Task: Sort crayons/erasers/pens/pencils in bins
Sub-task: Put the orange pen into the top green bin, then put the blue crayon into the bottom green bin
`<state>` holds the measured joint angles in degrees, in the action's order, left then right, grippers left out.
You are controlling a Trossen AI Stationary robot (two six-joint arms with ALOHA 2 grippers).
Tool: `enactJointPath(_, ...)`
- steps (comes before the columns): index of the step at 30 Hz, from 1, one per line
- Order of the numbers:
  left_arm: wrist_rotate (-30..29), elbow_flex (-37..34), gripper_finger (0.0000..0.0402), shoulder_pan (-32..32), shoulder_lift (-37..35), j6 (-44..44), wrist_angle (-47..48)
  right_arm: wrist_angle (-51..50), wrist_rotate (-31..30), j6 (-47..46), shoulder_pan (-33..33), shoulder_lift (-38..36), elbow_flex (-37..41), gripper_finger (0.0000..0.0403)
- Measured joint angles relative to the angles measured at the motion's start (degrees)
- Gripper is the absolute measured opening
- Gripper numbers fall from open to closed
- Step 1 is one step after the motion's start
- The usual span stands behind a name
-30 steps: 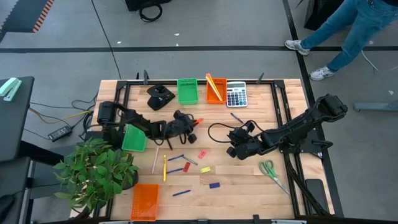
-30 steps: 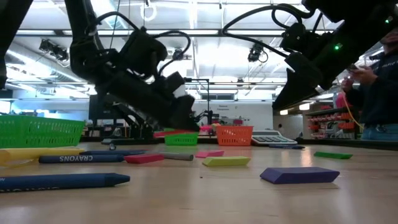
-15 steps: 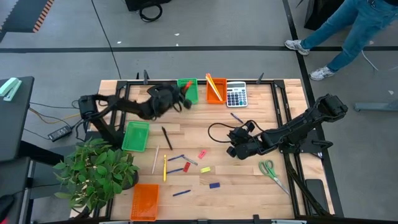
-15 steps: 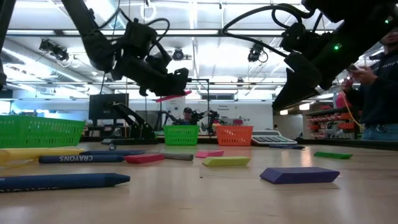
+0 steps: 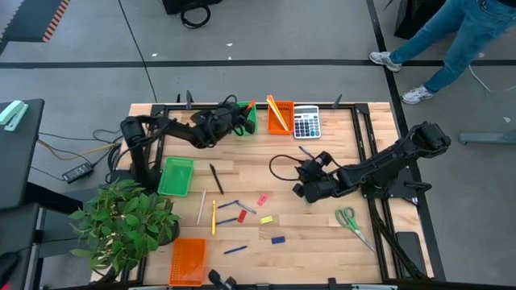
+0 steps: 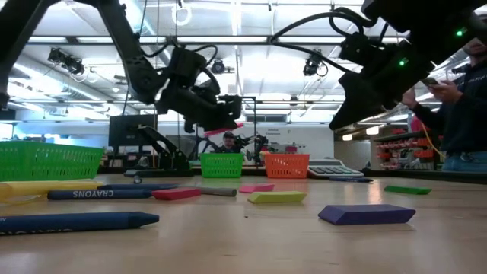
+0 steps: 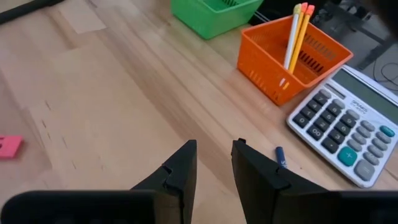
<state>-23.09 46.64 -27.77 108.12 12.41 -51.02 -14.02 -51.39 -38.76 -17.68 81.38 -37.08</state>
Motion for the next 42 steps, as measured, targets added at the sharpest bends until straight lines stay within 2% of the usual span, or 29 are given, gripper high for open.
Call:
enactJointPath(6,-2.80,4.11,0.0064,-0.44,4.07,0.93,6.65,-0.04,0.08,0.82,0.86,0.00,0.00,0.0108)
enactJointPath(10,-6.58,4.40,0.0060,-0.31,4.94,1.51,8.08,-0.04,0.28,0.90,0.79,0.00,0.00,0.0108)
enactJointPath(19,-6.88,4.38,0.0076,-0.35,5.00,1.50,10.63,-0.04,0.43,0.20,0.82,0.00,0.00,0.0108)
enactJointPath(33,-6.82,4.36,0.0137,0.37,5.00,1.25,10.66,-0.02,3.69,-2.71,0.67,0.00,0.00,0.0108)
enactJointPath(42,-6.87,4.32,0.0170,2.52,1.71,-4.95,10.95,-0.02,3.93,-4.28,0.62,0.00,0.00,0.0108)
